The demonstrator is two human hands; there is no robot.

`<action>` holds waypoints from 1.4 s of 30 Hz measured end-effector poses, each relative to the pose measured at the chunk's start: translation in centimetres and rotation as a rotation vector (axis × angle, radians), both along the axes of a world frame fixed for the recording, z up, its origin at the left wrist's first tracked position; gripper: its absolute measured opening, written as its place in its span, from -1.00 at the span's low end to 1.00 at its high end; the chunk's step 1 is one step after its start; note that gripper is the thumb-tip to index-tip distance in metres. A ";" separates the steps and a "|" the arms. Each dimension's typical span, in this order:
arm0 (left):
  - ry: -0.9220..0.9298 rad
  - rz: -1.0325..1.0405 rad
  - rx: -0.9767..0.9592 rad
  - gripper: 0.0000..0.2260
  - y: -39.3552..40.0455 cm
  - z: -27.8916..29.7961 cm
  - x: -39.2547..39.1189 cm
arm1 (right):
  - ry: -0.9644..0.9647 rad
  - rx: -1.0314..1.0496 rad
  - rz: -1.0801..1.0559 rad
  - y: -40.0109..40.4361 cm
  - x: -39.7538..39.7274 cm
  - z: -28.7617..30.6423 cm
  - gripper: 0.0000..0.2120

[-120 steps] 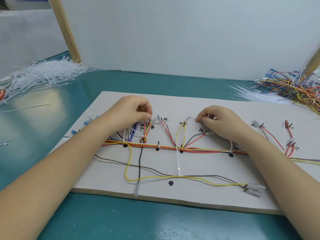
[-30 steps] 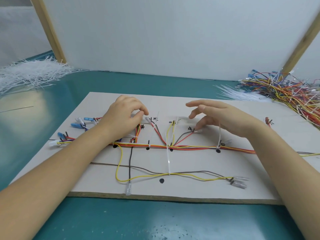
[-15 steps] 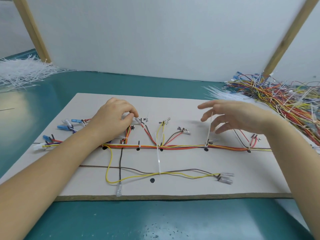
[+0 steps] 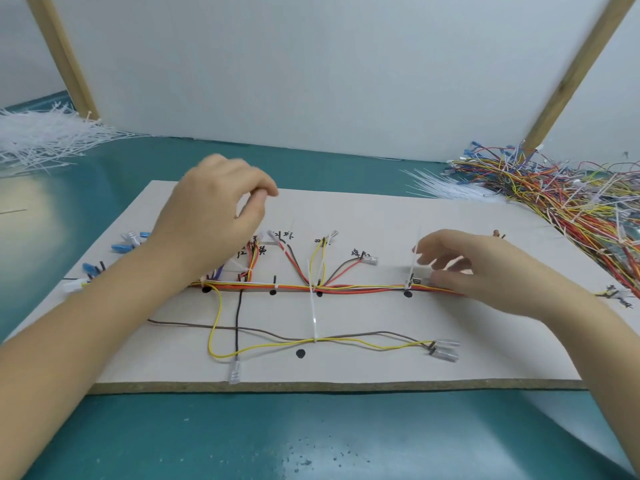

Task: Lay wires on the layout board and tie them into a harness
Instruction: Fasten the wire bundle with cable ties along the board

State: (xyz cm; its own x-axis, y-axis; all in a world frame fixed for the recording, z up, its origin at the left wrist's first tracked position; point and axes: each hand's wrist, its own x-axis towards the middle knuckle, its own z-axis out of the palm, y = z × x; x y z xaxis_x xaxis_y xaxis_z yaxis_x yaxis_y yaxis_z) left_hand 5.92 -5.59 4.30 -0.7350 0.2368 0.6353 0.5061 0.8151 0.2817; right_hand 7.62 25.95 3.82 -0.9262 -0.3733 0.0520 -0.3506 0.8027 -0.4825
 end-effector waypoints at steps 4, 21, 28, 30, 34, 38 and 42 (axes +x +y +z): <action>-0.259 -0.286 -0.170 -0.77 1.0 0.3 6.6 | 0.096 -0.109 0.049 1.0 4.8 0.1 -0.82; -0.413 -0.265 -0.215 -0.82 -2.5 -4.2 8.6 | 0.070 -0.095 0.076 1.3 6.6 -2.7 -0.63; -0.425 -0.191 -0.148 -0.74 -2.4 -4.4 8.4 | 0.043 -0.103 0.041 1.3 6.4 -3.0 -0.67; -0.426 -0.171 -0.163 -0.78 -2.2 -4.1 8.5 | 0.043 -0.097 0.030 1.3 6.4 -3.1 -0.67; -0.423 -0.219 -0.218 -0.73 -2.4 -3.8 8.5 | 0.063 -0.099 0.040 1.2 6.5 -3.1 -0.61; -0.448 -0.235 -0.178 -0.81 -2.5 -3.8 8.4 | 0.081 -0.104 0.038 1.2 6.6 -3.2 -0.60; -0.444 -0.249 -0.131 -0.77 -2.5 -3.9 8.2 | 0.060 -0.144 0.016 1.1 6.8 -3.2 -0.61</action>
State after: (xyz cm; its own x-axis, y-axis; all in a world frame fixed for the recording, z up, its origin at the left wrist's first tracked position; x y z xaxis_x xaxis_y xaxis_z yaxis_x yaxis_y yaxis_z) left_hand 14.11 -8.05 0.44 -0.8380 0.4956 0.2285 0.5442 0.7280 0.4170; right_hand 14.41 27.06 0.65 -0.9140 -0.3723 0.1614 -0.3943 0.7209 -0.5700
